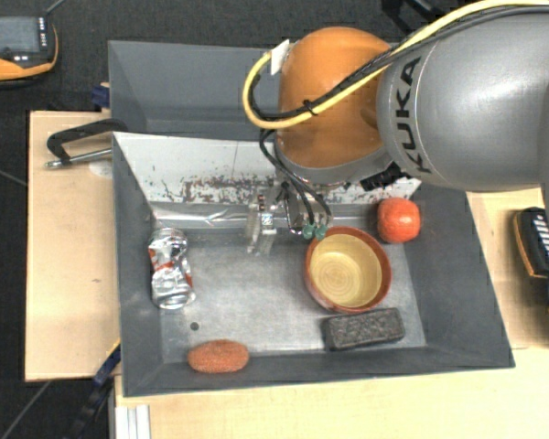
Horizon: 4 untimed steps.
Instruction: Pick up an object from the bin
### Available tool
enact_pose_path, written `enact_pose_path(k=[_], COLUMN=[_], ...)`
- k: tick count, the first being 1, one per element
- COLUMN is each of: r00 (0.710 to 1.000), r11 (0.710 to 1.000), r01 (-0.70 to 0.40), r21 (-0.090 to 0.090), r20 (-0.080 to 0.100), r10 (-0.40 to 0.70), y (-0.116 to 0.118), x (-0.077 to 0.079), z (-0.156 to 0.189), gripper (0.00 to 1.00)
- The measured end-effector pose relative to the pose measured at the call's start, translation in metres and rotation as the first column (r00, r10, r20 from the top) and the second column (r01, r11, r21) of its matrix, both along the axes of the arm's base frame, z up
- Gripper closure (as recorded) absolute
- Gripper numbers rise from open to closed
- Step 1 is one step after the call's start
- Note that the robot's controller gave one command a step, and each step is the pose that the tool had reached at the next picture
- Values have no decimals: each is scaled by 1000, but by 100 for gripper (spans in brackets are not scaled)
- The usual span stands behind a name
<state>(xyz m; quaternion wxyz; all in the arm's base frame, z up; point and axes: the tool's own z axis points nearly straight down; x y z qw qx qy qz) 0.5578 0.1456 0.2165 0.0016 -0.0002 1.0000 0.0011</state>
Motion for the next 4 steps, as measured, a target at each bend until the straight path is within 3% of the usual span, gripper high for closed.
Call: enact_pose_path(k=[4], r00=[1000], r11=[1000], r01=[0], r21=[0], r20=[0], r10=[0], y=[0], x=[0], z=[0], gripper=[100])
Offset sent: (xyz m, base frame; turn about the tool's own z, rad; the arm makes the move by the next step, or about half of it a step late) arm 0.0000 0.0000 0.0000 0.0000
